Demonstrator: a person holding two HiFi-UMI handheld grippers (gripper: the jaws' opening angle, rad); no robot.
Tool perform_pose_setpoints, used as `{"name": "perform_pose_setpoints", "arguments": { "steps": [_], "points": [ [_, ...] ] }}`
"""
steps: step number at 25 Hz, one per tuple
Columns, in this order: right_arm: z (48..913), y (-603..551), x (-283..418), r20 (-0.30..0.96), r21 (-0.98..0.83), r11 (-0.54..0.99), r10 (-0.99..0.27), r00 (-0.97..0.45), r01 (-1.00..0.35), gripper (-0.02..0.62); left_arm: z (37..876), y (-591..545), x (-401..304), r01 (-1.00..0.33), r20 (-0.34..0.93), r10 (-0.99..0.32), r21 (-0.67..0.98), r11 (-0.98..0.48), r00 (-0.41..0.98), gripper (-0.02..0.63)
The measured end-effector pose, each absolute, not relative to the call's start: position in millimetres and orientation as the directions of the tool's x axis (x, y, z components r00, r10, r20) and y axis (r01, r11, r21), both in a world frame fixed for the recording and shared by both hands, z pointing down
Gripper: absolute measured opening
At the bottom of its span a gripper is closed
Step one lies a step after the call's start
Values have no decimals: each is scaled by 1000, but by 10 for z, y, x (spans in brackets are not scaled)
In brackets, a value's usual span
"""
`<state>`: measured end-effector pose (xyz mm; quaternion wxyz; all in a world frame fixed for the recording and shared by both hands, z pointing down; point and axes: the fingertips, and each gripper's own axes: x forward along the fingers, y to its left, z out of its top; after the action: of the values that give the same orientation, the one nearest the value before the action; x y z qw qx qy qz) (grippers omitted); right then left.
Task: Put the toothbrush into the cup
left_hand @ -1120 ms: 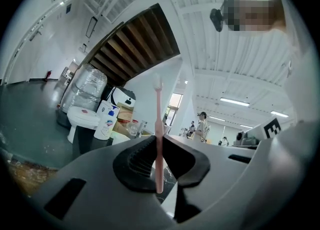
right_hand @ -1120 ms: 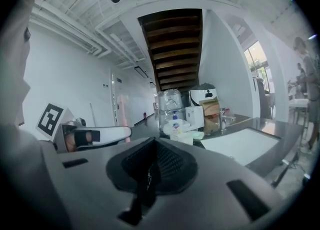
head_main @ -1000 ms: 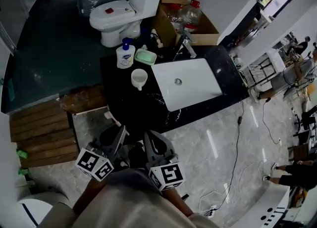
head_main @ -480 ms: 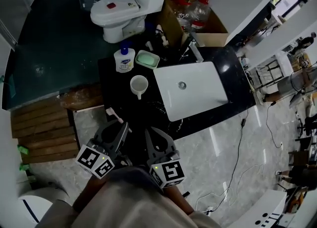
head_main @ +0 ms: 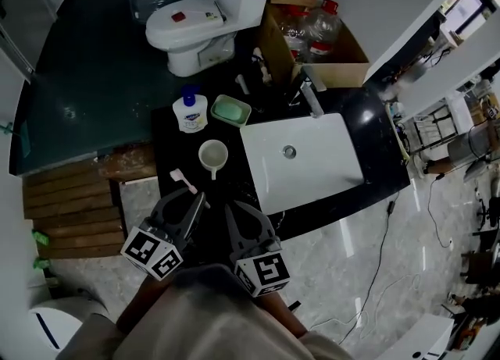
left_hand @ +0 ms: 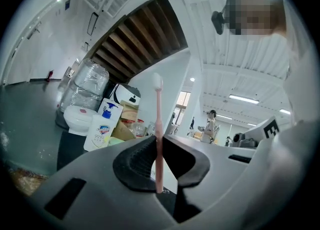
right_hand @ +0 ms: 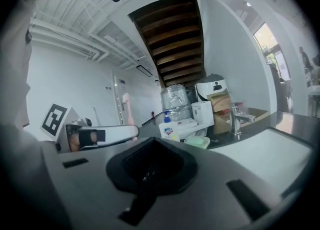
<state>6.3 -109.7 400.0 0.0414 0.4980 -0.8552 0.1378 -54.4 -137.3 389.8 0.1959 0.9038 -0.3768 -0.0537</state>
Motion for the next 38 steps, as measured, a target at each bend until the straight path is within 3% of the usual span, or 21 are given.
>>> {"name": "perform_pose_setpoints", "arguments": {
  "steps": [18, 38],
  "points": [
    [4177, -1476, 43, 221, -231, 539, -782, -583, -810, 6, 3897, -1611, -567, -730, 66, -766, 364, -579, 640, 46],
    [4118, -1645, -20, 211, -212, 500, -816, -539, -840, 6, 3804, -2036, -430, -687, 28, -710, 282, -670, 704, 46]
  ]
}}
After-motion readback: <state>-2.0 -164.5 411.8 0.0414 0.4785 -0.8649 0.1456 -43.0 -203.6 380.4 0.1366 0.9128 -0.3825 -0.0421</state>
